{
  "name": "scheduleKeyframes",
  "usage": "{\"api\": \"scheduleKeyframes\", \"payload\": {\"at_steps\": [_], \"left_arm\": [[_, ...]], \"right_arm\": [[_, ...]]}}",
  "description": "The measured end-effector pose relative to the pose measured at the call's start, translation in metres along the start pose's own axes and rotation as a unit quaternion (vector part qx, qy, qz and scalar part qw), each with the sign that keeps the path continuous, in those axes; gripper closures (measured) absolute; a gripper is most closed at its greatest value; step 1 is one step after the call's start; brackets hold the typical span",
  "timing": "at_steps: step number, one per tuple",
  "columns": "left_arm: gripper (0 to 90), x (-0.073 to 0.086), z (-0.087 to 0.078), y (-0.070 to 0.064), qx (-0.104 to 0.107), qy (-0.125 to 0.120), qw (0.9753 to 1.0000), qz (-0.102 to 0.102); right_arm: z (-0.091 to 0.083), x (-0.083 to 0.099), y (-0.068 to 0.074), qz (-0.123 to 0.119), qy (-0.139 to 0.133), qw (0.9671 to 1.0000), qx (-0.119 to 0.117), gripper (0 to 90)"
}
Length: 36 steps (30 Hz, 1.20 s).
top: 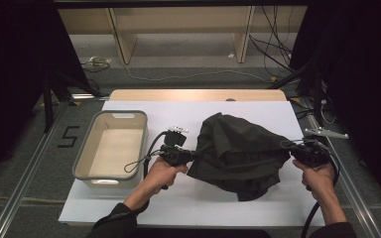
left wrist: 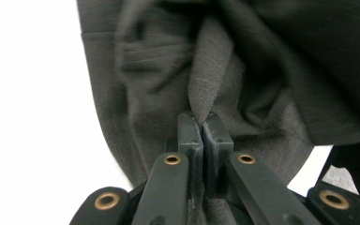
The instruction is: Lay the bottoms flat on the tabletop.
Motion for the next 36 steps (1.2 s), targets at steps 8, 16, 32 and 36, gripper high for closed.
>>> {"api": "scheduleKeyframes", "payload": {"at_steps": [8,16,32,36], "left_arm": [[87.9,-0.007,-0.009,0.013,-0.011,-0.016,0.9998,-0.002],[86.8,0.002,-0.004,0.01,-0.008,0.002,0.9999,0.013],[86.7,0.011,0.002,0.004,0.007,0.022,0.9996,0.016],[86.7,0.011,0.001,0.003,0.008,0.02,0.9997,0.015]], "right_arm": [[-0.001,0.011,-0.038,0.027,0.009,0.9986,0.043,88.9],[0.013,0.026,-0.037,0.013,0.052,0.9976,0.044,88.2],[-0.016,0.023,-0.005,0.039,0.049,0.998,0.009,34.3],[-0.024,0.029,0.001,0.032,0.055,0.998,0.001,26.9]]}}
Point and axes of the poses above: each handheld gripper's, and its own axes: z roughly forward along the jaws, x roughly out of its underside, y roughly to its left, the point moved 8 cm from there along z, roughly forward along the jaws, and after that the axes turned 5 degrees about -z, right-handed, at the moved point
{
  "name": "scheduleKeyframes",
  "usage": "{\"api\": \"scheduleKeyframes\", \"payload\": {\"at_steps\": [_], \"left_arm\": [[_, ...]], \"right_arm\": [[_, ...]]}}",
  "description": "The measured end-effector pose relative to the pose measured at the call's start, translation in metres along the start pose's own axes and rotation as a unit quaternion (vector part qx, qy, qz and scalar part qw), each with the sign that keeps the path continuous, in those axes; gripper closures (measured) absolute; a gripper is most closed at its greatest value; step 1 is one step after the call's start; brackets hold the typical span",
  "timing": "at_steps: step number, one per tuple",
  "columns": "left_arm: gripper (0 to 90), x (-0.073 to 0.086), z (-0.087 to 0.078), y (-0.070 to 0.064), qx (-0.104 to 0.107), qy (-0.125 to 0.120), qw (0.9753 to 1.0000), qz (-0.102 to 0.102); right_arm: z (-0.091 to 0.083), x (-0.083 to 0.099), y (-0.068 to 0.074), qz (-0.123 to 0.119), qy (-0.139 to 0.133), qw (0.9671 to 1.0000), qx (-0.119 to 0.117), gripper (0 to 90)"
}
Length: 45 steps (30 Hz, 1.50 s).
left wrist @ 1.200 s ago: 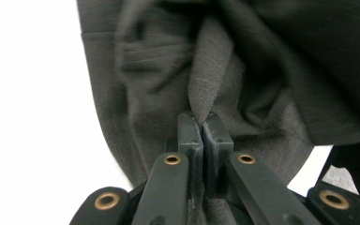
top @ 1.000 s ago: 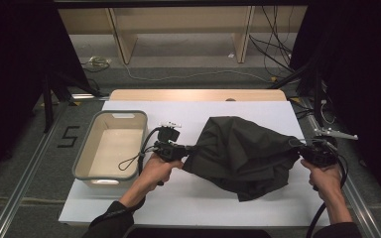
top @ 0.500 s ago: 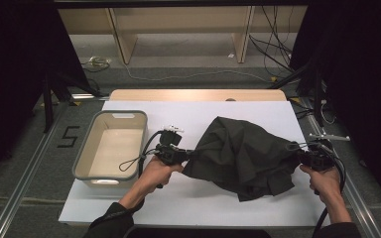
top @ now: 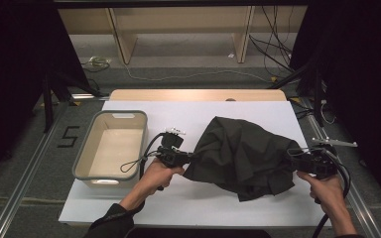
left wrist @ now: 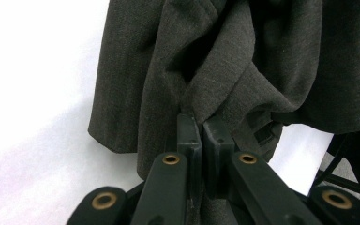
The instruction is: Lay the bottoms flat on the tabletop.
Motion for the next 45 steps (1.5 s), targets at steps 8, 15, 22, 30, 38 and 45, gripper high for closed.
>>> {"api": "scheduleKeyframes", "payload": {"at_steps": [8,15,22,30,38,45], "left_arm": [[86.7,0.001,0.005,-0.007,0.007,0.005,1.0,0.005],[86.5,0.002,0.006,-0.009,0.007,0.007,0.9999,0.009],[86.2,0.005,0.007,-0.013,0.01,0.015,0.9997,0.017],[86.0,0.007,0.01,-0.019,0.016,0.02,0.9993,0.025],[85.9,0.012,0.013,-0.021,0.022,0.029,0.999,0.025],[85.6,0.016,0.015,-0.026,0.029,0.039,0.9985,0.023]], "right_arm": [[-0.022,-0.01,0.009,-0.006,-0.035,0.9991,-0.022,23.4],[-0.023,-0.028,0.036,-0.038,-0.044,0.9965,-0.06,23.5],[-0.013,-0.041,0.06,-0.06,-0.039,0.9944,-0.077,23.5],[-0.017,-0.057,0.082,-0.075,-0.05,0.991,-0.099,23.5],[-0.012,-0.072,0.109,-0.096,-0.054,0.987,-0.117,24.5],[-0.003,-0.079,0.13,-0.103,-0.047,0.9843,-0.135,25.2]]}}
Point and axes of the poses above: each handheld gripper's, and its own axes: z roughly forward along the jaws, x roughly out of its underside, y roughly to its left, the point moved 8 cm from there along z, roughly forward along the jaws, and after that the axes turned 5 degrees about -z, right-handed, at the moved point
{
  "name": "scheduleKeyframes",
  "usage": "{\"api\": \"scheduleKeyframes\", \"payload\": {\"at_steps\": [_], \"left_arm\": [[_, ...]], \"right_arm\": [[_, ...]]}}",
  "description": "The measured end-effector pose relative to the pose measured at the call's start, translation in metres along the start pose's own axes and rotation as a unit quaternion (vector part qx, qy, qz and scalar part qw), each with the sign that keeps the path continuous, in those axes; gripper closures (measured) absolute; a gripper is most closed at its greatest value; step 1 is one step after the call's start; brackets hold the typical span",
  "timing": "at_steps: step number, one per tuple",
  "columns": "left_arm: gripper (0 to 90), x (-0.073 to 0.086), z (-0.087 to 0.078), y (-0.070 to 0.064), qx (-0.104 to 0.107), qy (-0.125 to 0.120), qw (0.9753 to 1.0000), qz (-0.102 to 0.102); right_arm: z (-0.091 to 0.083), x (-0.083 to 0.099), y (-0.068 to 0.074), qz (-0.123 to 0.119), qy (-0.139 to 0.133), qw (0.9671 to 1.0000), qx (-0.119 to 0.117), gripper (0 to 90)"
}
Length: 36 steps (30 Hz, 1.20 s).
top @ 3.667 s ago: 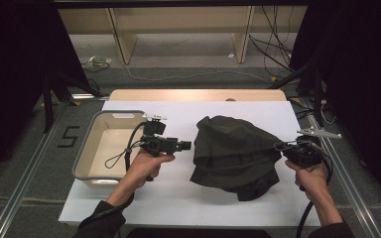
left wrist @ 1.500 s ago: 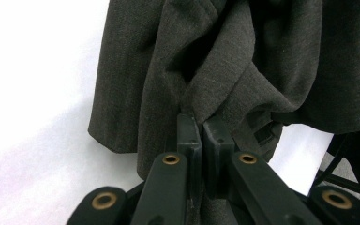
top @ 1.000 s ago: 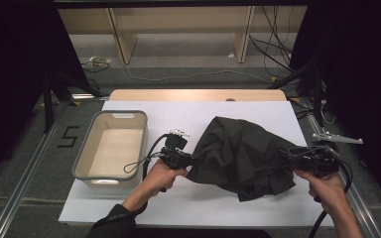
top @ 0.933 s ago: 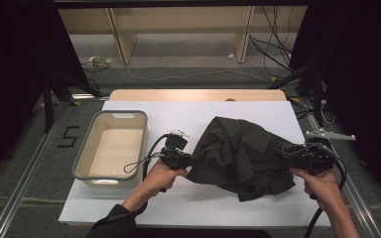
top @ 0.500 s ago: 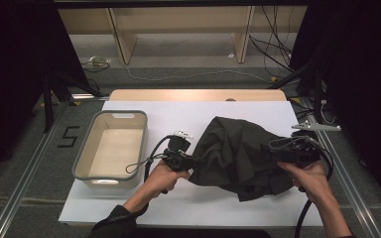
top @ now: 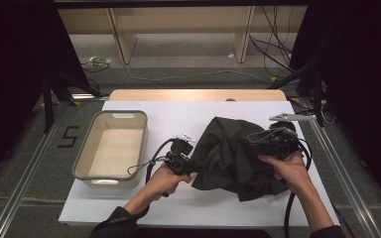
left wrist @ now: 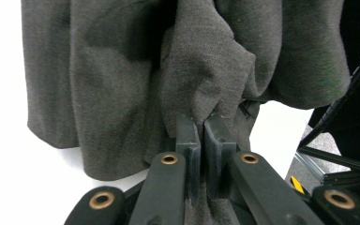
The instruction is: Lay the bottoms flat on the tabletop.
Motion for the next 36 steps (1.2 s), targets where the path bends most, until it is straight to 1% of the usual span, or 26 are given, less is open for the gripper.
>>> {"api": "scheduleKeyframes", "payload": {"at_steps": [6,9,10,11,14,15,16,17,18,19,20,21,22,23,24,25,26,27,28,29,30,31,32,34,35,36], "left_arm": [[85.1,0.001,0.002,-0.002,0.001,0.002,1.0,0.002],[85.0,0.002,0.003,-0.002,0.001,0.005,1.0,0.002],[84.8,0.004,0.004,-0.001,0.0,0.008,1.0,0.004],[84.8,0.004,0.004,-0.001,0.0,0.01,0.9999,0.004],[82.7,0.006,0.006,0.0,0.0,0.013,0.9999,0.003],[79.5,0.006,0.005,0.0,0.001,0.013,0.9999,0.003],[74.1,0.004,0.005,0.0,0.0,0.007,1.0,0.002],[67.8,0.004,0.005,0.0,0.0,0.007,1.0,0.002],[61.0,-0.001,0.003,-0.001,-0.003,-0.006,1.0,0.001],[55.6,-0.001,0.003,-0.001,-0.003,-0.006,1.0,0.001],[55.6,-0.004,0.001,-0.002,-0.002,-0.011,0.9999,0.003],[52.1,-0.007,0.0,-0.004,0.0,-0.018,0.9998,0.005],[43.6,-0.014,-0.002,-0.008,0.0,-0.034,0.9994,0.005],[40.2,-0.014,-0.002,-0.008,0.0,-0.034,0.9994,0.005],[37.9,-0.019,-0.002,-0.012,-0.001,-0.039,0.9992,0.009],[35.7,-0.019,-0.002,-0.012,-0.001,-0.039,0.9992,0.009],[33.8,-0.023,0.002,-0.014,-0.01,-0.039,0.9991,0.015],[32.5,-0.023,0.002,-0.014,-0.01,-0.039,0.9991,0.015],[31.9,-0.027,0.009,-0.016,-0.017,-0.036,0.9991,0.018],[31.5,-0.027,0.009,-0.016,-0.017,-0.036,0.9991,0.018],[31.7,-0.028,0.017,-0.015,-0.028,-0.025,0.9991,0.02],[33.8,-0.028,0.017,-0.015,-0.028,-0.025,0.9991,0.02],[39.3,-0.027,0.025,-0.012,-0.038,-0.015,0.9991,0.015],[64.5,-0.025,0.03,-0.011,-0.039,-0.014,0.999,0.015],[73.5,-0.025,0.03,-0.011,-0.039,-0.014,0.999,0.015],[82.4,-0.023,0.03,-0.01,-0.042,-0.014,0.9989,0.016]], "right_arm": [[0.009,0.0,0.005,-0.005,0.008,0.9999,-0.004,25.9],[0.014,0.001,0.008,-0.008,0.016,0.9998,-0.004,29.2],[0.019,0.002,0.007,-0.013,0.021,0.9997,-0.003,36.8],[0.021,0.004,0.006,-0.011,0.025,0.9996,-0.001,40.6],[0.026,0.01,0.0,-0.007,0.032,0.9995,0.006,59.1],[0.026,0.011,-0.001,-0.005,0.033,0.9994,0.006,64.6],[0.026,0.012,-0.003,-0.003,0.031,0.9995,0.007,70.6],[0.026,0.012,-0.003,-0.003,0.031,0.9995,0.007,70.6],[0.024,0.014,-0.004,-0.005,0.032,0.9995,0.006,79.2],[0.024,0.014,-0.004,-0.005,0.032,0.9995,0.006,79.2],[0.024,0.014,-0.004,-0.008,0.032,0.9994,0.006,81.7],[0.024,0.015,-0.004,-0.011,0.032,0.9994,0.005,83.3],[0.024,0.016,-0.004,-0.01,0.033,0.9994,0.004,84.9],[0.024,0.016,-0.004,-0.01,0.033,0.9994,0.004,84.9],[0.024,0.017,-0.002,-0.012,0.033,0.9994,0.002,85.2],[0.024,0.017,-0.002,-0.012,0.033,0.9994,0.002,85.2],[0.024,0.017,0.0,-0.016,0.034,0.9993,0.0,85.3],[0.024,0.017,0.0,-0.016,0.034,0.9993,0.0,85.3],[0.026,0.017,0.003,-0.019,0.034,0.9992,0.0,85.4],[0.026,0.017,0.004,-0.021,0.033,0.9992,0.0,85.4],[0.027,0.017,0.004,-0.023,0.034,0.9992,0.0,85.5],[0.027,0.017,0.004,-0.023,0.034,0.9992,0.0,85.5],[0.028,0.017,0.004,-0.026,0.032,0.9991,0.003,85.7],[0.027,0.015,0.0,-0.027,0.03,0.9991,0.011,86.1],[0.027,0.015,0.0,-0.027,0.03,0.9991,0.011,86.1],[0.024,0.013,-0.006,-0.025,0.024,0.9992,0.019,86.6]]}}
Point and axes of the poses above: each handheld gripper's, and its own axes: z roughly forward along the jaws, x roughly out of its underside, y roughly to its left, the point moved 8 cm from there along z, roughly forward along the jaws, and after that the axes turned 5 degrees about -z, right-handed, at the moved point
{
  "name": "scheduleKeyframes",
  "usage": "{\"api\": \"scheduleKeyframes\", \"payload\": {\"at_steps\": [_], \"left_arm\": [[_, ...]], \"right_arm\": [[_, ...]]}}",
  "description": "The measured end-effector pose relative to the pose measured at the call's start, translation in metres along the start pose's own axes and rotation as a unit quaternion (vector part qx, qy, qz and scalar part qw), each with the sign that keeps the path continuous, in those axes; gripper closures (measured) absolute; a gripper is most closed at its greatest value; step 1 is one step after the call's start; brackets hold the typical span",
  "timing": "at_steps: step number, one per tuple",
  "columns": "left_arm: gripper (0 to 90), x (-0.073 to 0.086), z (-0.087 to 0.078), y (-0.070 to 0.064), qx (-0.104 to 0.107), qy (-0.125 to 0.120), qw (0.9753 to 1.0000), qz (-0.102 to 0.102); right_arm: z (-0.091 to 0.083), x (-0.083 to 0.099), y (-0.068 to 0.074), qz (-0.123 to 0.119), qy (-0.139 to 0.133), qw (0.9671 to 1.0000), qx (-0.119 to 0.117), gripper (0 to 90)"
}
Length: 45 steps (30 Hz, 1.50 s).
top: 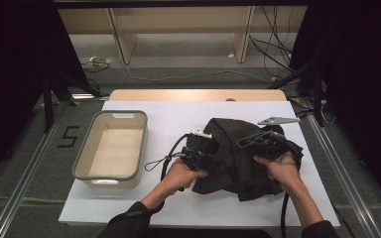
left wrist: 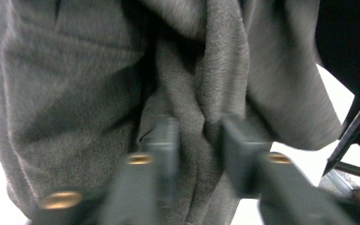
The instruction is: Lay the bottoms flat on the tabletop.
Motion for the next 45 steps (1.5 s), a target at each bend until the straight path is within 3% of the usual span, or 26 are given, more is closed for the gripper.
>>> {"api": "scheduleKeyframes", "payload": {"at_steps": [1,5,6,10,17,22,25,28,31,32,38,43,45], "left_arm": [[84.5,0.0,0.0,0.0,0.0,0.0,1.0,0.0],[85.8,-0.002,-0.01,0.003,0.003,-0.01,0.9999,0.004],[85.8,-0.002,-0.015,0.004,0.002,-0.015,0.9999,0.004],[86.2,-0.007,-0.041,0.012,0.006,-0.038,0.9992,-0.006],[86.4,-0.016,-0.056,0.018,0.003,-0.059,0.9981,-0.015],[86.4,-0.028,-0.087,0.043,-0.004,-0.095,0.9945,-0.044],[86.4,-0.025,-0.093,0.049,-0.006,-0.096,0.9941,-0.051],[86.4,-0.015,-0.095,0.055,-0.015,-0.085,0.9952,-0.046],[86.4,-0.004,-0.097,0.066,-0.02,-0.075,0.9954,-0.056],[86.4,0.003,-0.096,0.072,-0.023,-0.073,0.9948,-0.067],[86.4,0.016,-0.095,0.075,-0.023,-0.063,0.9953,-0.07],[86.3,0.023,-0.099,0.08,-0.022,-0.062,0.9946,-0.081],[86.2,0.04,-0.089,0.078,-0.023,-0.038,0.9962,-0.075]], "right_arm": [[0.0,0.0,0.0,0.0,0.0,1.0,0.0,86.6],[-0.016,-0.005,-0.026,0.032,-0.026,0.999,0.02,87.3],[-0.016,-0.005,-0.026,0.032,-0.026,0.999,0.02,87.3],[-0.031,-0.007,-0.05,0.058,-0.049,0.9963,0.04,87.5],[-0.042,-0.002,-0.077,0.087,-0.06,0.992,0.069,87.6],[-0.056,0.006,-0.103,0.111,-0.068,0.9869,0.096,87.7],[-0.058,0.011,-0.108,0.113,-0.065,0.9865,0.1,87.7],[-0.058,0.02,-0.112,0.111,-0.055,0.9865,0.108,87.7],[-0.06,0.028,-0.118,0.113,-0.049,0.9857,0.115,87.7],[-0.063,0.033,-0.122,0.117,-0.046,0.9846,0.122,87.8],[-0.068,0.048,-0.134,0.131,-0.04,0.9821,0.129,87.9],[-0.069,0.061,-0.134,0.13,-0.027,0.9825,0.131,87.9],[-0.065,0.071,-0.129,0.132,-0.014,0.9836,0.122,87.9]]}}
Point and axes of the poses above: each handheld gripper's, and its own axes: z roughly forward along the jaws, x roughly out of its underside, y roughly to its left, the point moved 8 cm from there along z, roughly forward along the jaws, and after that the axes turned 5 degrees about -z, right-handed, at the moved point
